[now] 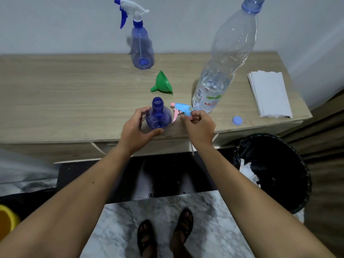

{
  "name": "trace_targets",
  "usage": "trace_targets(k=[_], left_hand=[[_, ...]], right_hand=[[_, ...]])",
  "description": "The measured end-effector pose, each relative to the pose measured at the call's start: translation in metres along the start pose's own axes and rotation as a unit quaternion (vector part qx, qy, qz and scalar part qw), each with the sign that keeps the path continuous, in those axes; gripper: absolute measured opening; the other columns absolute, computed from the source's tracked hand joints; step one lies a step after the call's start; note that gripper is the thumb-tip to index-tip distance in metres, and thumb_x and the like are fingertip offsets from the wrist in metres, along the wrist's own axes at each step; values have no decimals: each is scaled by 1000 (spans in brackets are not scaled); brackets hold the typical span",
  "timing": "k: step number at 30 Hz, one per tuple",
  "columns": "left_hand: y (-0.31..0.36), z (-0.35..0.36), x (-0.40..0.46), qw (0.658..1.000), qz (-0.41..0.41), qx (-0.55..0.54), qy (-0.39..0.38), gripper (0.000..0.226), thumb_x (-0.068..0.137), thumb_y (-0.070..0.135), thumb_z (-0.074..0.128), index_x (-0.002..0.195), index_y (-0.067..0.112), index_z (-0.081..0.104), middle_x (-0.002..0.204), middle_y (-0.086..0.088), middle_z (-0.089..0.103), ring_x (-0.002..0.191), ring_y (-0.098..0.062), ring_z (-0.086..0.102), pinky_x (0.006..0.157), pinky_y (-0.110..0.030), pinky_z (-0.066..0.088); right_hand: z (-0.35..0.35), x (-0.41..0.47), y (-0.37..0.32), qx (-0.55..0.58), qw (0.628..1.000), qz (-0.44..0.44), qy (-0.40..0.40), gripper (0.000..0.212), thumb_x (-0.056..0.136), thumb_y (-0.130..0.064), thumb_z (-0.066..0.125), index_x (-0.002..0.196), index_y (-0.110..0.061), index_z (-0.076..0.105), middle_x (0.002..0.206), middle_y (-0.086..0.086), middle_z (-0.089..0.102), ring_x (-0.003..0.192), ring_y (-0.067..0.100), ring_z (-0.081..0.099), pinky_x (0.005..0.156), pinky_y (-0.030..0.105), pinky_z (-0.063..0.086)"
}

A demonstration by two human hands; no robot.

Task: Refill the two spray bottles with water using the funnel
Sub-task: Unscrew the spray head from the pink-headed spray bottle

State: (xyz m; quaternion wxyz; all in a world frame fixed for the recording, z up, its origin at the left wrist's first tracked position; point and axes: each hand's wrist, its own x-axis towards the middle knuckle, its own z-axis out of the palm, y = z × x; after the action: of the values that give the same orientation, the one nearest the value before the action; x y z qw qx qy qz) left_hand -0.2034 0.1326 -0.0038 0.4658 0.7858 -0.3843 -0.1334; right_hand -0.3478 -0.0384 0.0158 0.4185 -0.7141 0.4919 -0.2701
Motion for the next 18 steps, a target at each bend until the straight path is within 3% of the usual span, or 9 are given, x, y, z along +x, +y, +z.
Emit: trace_targets(k=[3,7,13,16,18], left_hand=[[0,-2,0,1000,5,-4,-2,88,73,49,94,142,11,53,136,-2,68,123,-14,67,104,-36,56],[0,-2,-1,1000,4,-10,-3,90,73,56,89,143,11,53,137,-1,67,124,-14,67,104,-40,56],[1,-4,-2,1000,1,5,-7,91,74,54,91,144,13,52,138,-1,67,124,-15,66,102,-40,57],[3,-4,-3,1000,2,4,-14,92,74,58,89,145,14,51,139,-2,66,124,-16,65,102,-43,58],[5,-4,-3,1000,-3,2,-18,95,73,63,87,146,15,50,140,-1,65,125,-16,64,103,-43,57]], right_hand=[[8,1,0,-21,1000,-16,6,34,78,-41,89,99,-18,73,93,1,74,92,22,70,90,43,58],[9,3,2,-35,999,-27,10,32,79,-41,89,90,-16,73,87,3,70,87,21,65,85,42,55],[6,-1,2,-29,999,-24,8,36,78,-42,89,98,-17,73,95,3,71,94,24,67,91,45,56],[-1,-6,0,-33,998,-50,15,35,80,-36,89,101,-15,72,99,4,69,94,18,64,88,37,53],[-4,-6,-3,-32,996,-83,23,32,81,-30,89,101,-13,71,95,4,69,83,1,59,82,27,47]])
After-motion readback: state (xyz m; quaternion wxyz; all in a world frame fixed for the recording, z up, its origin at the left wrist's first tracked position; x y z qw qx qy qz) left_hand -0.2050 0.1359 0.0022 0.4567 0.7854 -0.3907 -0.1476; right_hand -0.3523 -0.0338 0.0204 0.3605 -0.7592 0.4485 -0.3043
